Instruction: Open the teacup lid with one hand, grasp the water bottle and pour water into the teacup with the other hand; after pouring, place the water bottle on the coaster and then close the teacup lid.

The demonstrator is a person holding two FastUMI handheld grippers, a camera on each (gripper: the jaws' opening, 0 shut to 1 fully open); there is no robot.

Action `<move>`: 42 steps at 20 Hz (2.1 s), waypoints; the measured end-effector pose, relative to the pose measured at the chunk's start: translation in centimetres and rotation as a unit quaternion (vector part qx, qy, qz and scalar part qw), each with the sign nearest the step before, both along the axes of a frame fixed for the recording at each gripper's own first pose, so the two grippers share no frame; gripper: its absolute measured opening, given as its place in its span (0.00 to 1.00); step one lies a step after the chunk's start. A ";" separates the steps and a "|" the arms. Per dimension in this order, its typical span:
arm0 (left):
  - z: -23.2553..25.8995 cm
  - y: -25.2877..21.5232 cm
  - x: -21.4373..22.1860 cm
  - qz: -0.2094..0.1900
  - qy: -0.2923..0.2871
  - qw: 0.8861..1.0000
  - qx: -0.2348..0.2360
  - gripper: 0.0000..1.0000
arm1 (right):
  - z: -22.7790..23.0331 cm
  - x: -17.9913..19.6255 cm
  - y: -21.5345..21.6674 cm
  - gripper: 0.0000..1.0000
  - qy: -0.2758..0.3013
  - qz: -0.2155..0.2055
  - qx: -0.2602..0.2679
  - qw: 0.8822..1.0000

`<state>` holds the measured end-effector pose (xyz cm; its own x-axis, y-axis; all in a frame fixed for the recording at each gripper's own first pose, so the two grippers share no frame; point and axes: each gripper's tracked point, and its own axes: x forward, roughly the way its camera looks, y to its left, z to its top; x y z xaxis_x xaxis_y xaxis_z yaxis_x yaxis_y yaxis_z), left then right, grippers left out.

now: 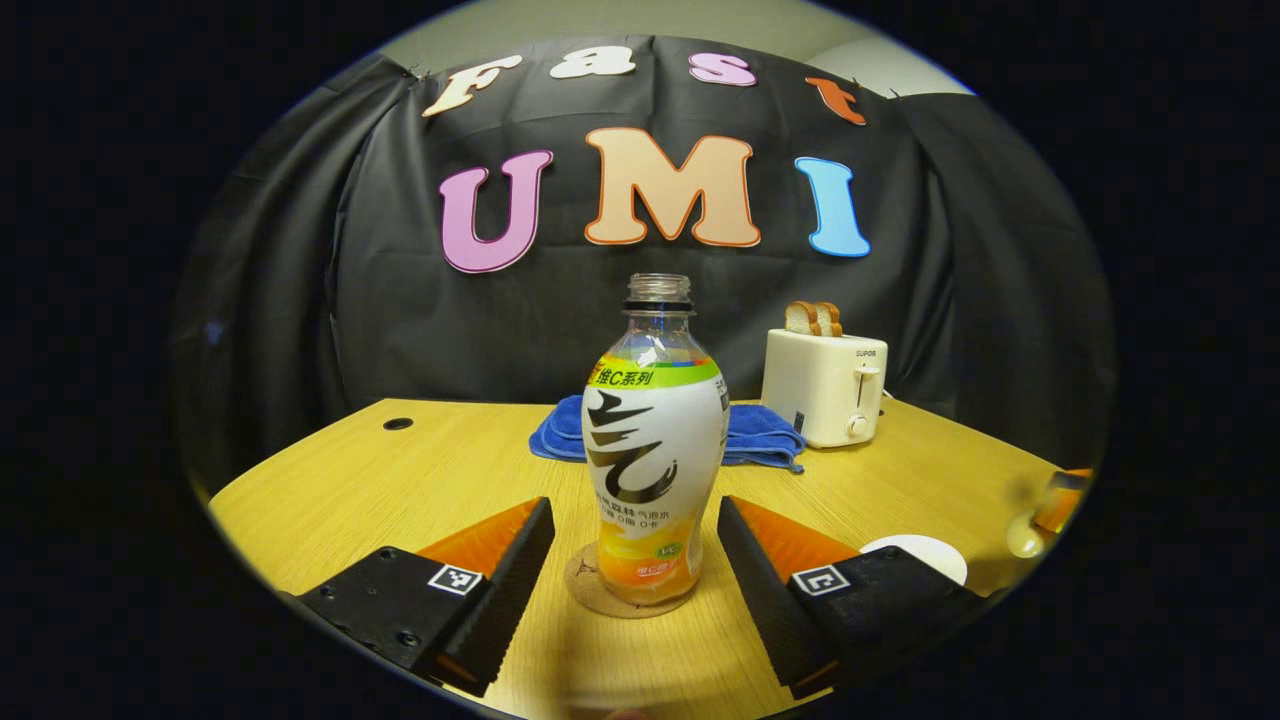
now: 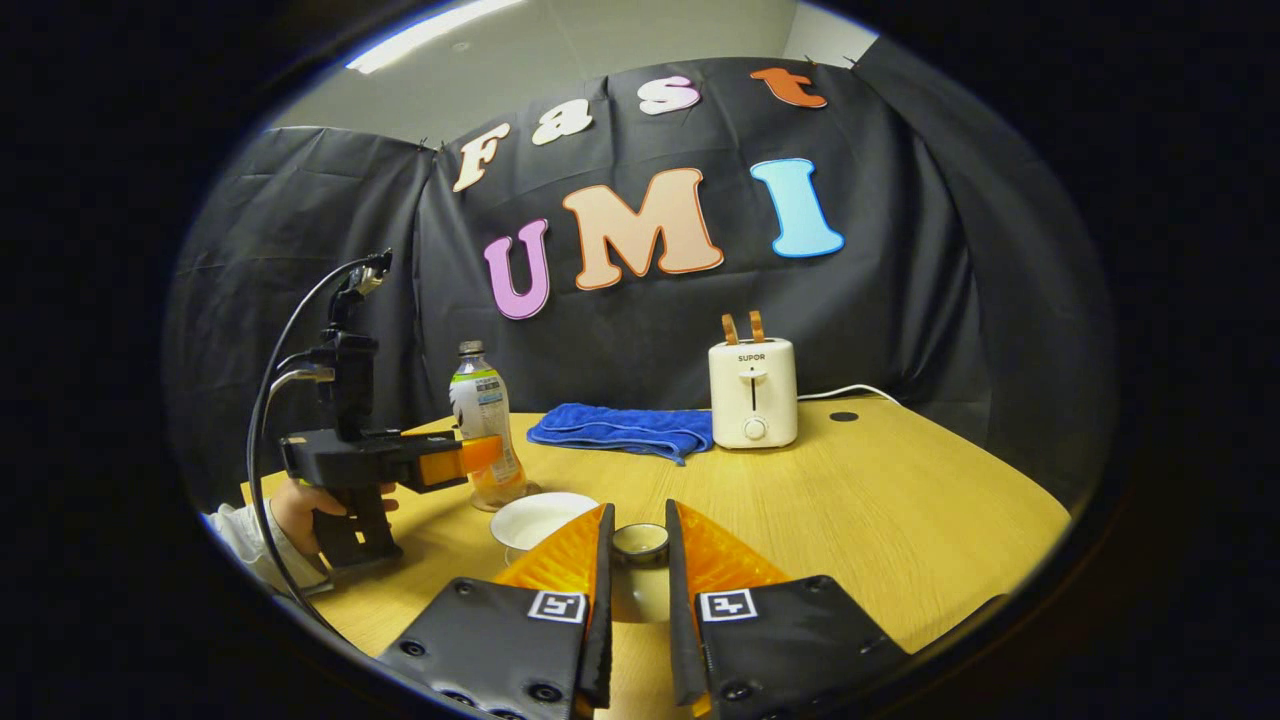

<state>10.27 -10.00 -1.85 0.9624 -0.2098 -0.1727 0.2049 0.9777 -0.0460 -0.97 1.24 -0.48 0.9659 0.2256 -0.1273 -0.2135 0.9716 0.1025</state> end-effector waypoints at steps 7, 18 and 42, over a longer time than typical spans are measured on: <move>0.8 0.9 -3.0 0.001 -0.013 1.000 0.000 0.96 | 0.9 0.8 2.4 0.27 -0.006 0.022 0.003 1.000; 1.8 2.8 -6.9 0.005 -0.026 1.000 0.000 0.95 | 1.3 3.2 6.2 0.26 -0.008 0.044 0.004 0.999; 3.8 3.7 -10.4 0.003 -0.058 0.998 -0.006 0.95 | -2.8 6.0 9.0 0.28 0.038 0.046 -0.018 0.998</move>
